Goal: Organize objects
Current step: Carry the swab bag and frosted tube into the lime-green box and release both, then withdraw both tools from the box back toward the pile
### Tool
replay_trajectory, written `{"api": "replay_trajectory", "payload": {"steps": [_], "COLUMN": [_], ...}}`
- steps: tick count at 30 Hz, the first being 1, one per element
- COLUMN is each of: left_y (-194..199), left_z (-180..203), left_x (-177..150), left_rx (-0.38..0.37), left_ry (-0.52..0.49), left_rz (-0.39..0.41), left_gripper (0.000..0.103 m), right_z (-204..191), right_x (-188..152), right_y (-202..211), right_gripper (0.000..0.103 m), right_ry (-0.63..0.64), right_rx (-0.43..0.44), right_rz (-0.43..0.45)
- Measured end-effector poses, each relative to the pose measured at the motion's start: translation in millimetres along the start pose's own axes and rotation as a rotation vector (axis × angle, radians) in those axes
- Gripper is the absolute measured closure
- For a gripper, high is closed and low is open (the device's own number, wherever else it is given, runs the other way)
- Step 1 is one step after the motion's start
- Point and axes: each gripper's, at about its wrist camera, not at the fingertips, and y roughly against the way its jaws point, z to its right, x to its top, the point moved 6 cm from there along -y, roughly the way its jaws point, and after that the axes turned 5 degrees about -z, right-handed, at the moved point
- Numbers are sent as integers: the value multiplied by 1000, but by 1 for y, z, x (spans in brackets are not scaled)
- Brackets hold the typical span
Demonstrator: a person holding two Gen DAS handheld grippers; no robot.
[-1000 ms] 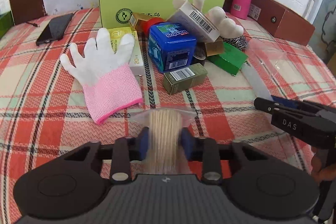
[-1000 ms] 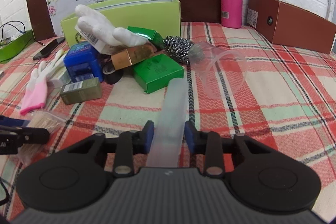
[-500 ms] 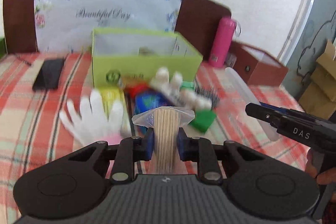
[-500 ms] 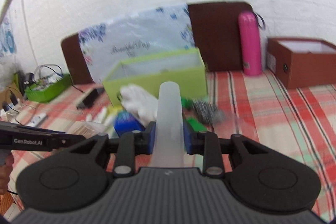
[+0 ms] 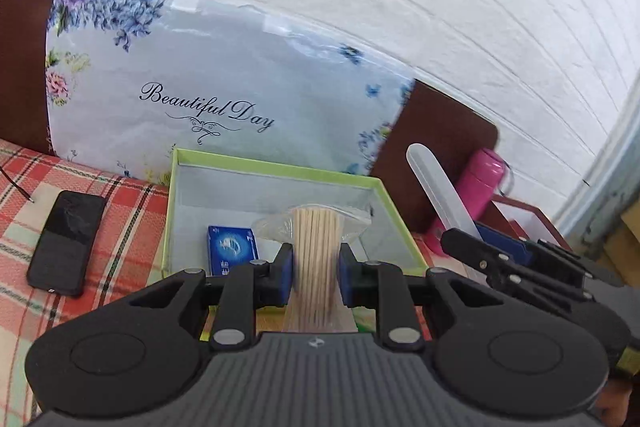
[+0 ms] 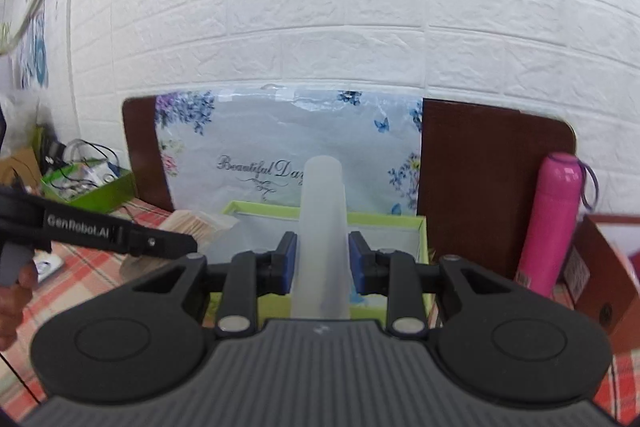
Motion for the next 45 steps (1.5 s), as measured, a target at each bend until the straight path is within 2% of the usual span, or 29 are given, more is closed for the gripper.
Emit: {"api": "replay_trajectory", "payload": {"steps": [6, 12, 17, 19, 20, 21, 22, 23, 24, 25, 28, 30, 32, 34, 39, 42, 45], "left_y": [-57, -107, -134, -142, -145, -146, -146, -144, -141, -137, -120, -103, -87, -76, -43, -20, 0], "left_z": [-14, -20, -29, -33, -35, -36, -37, -38, -39, -38, -35, -29, -22, -14, -6, -7, -13], "left_x": [20, 18, 12, 11, 10, 11, 11, 12, 13, 15, 19, 21, 17, 7, -39, -72, -105], "left_rx": [36, 48, 52, 71, 74, 76, 85, 99, 111, 114, 111, 136, 150, 163, 163, 171, 198], "left_ry": [25, 19, 23, 28, 28, 29, 28, 23, 17, 16, 49, 40, 11, -20, -69, -58, -32], "left_rz": [-10, -78, -104, -115, -121, -123, -116, -103, -93, -94, -101, -88, -71, -75, -120, -117, -151], "left_gripper": [80, 80, 80, 72, 58, 39, 31, 27, 27, 27, 27, 26, 24, 24, 24, 24, 24], "right_z": [18, 36, 46, 50, 51, 50, 48, 47, 46, 46, 49, 53, 55, 55, 49, 37, 20], "right_x": [1, -16, -35, -41, -44, -45, -44, -42, -40, -35, -19, -9, -3, -6, -41, -70, -99], "right_y": [-71, -122, -148, -156, -159, -160, -159, -157, -154, -148, -119, -93, -60, -25, 38, 63, 81], "right_gripper": [76, 76, 76, 76, 76, 75, 67, 54, 48, 37, 30, 23, 9, 2, 0, 0, 0], "right_ry": [107, 108, 103, 87, 87, 103, 119, 124, 123, 123, 130, 114, 91, 54, -104, -193, -258], "right_rx": [-32, -41, -52, -51, -52, -52, -53, -46, -39, -41, -54, -76, -102, -113, -115, -101, -68], "right_rz": [-47, -127, -186, -215, -232, -231, -233, -236, -234, -222, -166, -113, -48, 9, 50, 64, 52]}}
